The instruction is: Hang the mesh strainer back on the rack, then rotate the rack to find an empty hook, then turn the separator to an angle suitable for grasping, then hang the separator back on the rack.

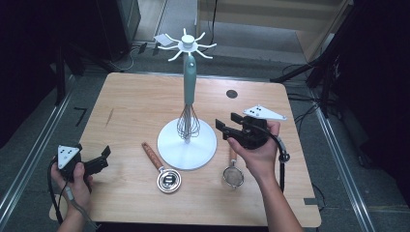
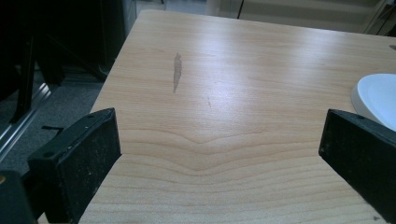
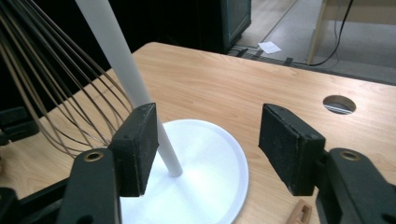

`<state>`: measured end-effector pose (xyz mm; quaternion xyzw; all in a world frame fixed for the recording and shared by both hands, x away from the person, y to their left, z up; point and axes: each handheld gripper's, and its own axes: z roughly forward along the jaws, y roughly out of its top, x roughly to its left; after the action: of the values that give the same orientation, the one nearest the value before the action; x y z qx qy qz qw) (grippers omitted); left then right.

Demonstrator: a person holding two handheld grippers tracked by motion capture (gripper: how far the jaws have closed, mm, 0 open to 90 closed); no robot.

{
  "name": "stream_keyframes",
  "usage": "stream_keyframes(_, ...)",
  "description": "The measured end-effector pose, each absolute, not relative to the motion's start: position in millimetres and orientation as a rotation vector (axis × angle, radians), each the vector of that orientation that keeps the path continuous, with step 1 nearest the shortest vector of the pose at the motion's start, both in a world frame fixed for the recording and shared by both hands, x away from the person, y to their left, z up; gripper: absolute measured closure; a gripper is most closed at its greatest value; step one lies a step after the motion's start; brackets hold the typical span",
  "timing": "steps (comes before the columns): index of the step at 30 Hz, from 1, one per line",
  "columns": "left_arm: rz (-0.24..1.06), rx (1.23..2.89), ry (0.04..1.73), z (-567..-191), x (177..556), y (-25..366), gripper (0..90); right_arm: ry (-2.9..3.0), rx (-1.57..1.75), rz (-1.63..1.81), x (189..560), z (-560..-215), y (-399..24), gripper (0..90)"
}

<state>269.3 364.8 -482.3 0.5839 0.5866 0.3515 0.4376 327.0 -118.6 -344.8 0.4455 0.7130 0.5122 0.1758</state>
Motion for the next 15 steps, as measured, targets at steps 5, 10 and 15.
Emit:
stream_keyframes(5,0.874,1.452,1.457,-482.3,269.1,365.3,0.0,2.025,1.289,1.408,327.9,-351.8,-120.0,37.5)
stream_keyframes(10,0.874,1.452,1.458,-482.3,269.1,364.8,0.0,2.032,1.334,1.368,329.7,-363.1,-123.3,37.1)
stream_keyframes(15,0.876,1.451,1.458,-482.3,269.0,364.6,0.0,2.035,1.383,1.341,331.9,-369.9,-127.0,38.3)
